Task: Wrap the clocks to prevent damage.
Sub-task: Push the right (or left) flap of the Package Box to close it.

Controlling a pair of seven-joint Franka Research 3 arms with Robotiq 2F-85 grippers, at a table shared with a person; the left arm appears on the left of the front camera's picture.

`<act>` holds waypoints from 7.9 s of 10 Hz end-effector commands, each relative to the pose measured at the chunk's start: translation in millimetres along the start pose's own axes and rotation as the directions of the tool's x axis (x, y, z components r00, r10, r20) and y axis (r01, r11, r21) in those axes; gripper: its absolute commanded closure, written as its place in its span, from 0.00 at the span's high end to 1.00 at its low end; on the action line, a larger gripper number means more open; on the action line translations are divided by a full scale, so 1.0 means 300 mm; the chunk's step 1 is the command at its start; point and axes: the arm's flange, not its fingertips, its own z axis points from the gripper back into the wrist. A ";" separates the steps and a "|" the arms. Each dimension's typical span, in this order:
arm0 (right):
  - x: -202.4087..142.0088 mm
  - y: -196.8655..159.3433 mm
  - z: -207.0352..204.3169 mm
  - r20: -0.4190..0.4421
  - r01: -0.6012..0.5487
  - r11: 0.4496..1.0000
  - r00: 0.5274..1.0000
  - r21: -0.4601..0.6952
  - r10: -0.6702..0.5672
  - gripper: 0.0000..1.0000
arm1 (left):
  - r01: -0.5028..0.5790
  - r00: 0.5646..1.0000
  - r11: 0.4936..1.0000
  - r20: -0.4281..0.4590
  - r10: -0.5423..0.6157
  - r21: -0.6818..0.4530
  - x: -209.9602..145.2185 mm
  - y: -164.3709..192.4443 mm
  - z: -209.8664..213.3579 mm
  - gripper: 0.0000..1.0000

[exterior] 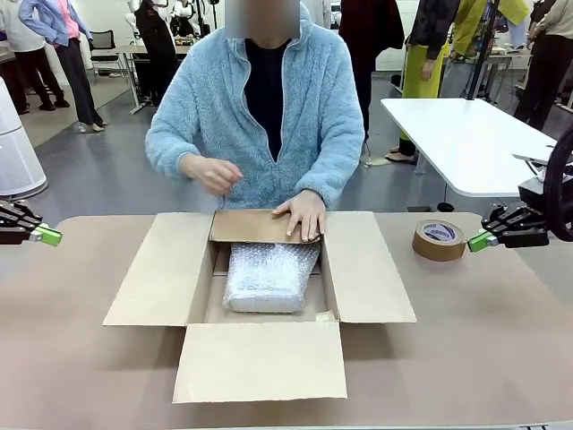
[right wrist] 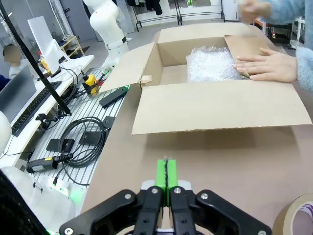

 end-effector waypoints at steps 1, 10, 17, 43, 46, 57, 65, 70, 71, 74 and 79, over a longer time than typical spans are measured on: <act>0.001 0.001 0.001 0.000 -0.001 1.000 1.000 -0.002 0.001 0.01 | -0.002 1.000 1.000 0.004 0.002 -0.001 -0.001 0.000 0.001 0.00; 0.001 0.001 0.001 0.000 -0.001 1.000 1.000 -0.002 0.001 0.01 | -0.002 1.000 1.000 0.004 0.002 -0.001 -0.001 0.000 0.001 0.00; 0.001 0.001 0.001 0.000 -0.001 1.000 1.000 -0.002 0.001 0.01 | -0.002 1.000 1.000 0.004 0.002 -0.001 -0.001 0.000 0.001 0.00; 0.001 0.001 0.001 0.000 -0.001 1.000 1.000 -0.002 0.001 0.01 | 0.071 0.997 0.997 -0.003 -0.071 -0.035 -0.277 0.116 -0.420 0.00; 0.001 0.001 0.001 0.000 -0.001 1.000 1.000 -0.002 0.001 0.01 | 0.081 0.996 0.996 0.032 -0.080 -0.043 -0.263 0.123 -0.482 0.00; 0.001 0.001 0.001 0.000 -0.001 1.000 1.000 -0.002 0.001 0.01 | 0.039 0.999 0.997 0.030 -0.038 -0.063 -0.250 0.110 -0.468 0.00; 0.001 0.001 0.001 0.000 -0.001 1.000 1.000 -0.002 0.001 0.01 | 0.161 0.981 0.983 0.124 -0.150 -0.084 -0.197 0.114 -0.660 0.00; 0.001 0.001 0.001 0.000 -0.001 1.000 1.000 -0.002 0.001 0.01 | 0.127 0.925 0.991 0.357 -0.131 0.036 -0.151 0.136 -0.697 0.00; 0.001 0.001 0.001 0.000 -0.001 1.000 1.000 -0.002 0.001 0.01 | 0.110 0.923 0.993 0.365 -0.118 0.042 -0.155 0.143 -0.716 0.00; 0.001 0.001 0.001 0.000 -0.001 1.000 1.000 -0.002 0.001 0.01 | 0.125 0.920 0.992 0.374 -0.116 0.000 -0.088 0.165 -0.820 0.00; 0.001 0.001 0.001 0.000 -0.001 1.000 1.000 -0.002 0.001 0.01 | 0.197 0.897 0.980 0.405 -0.177 -0.008 0.059 0.146 -0.846 0.00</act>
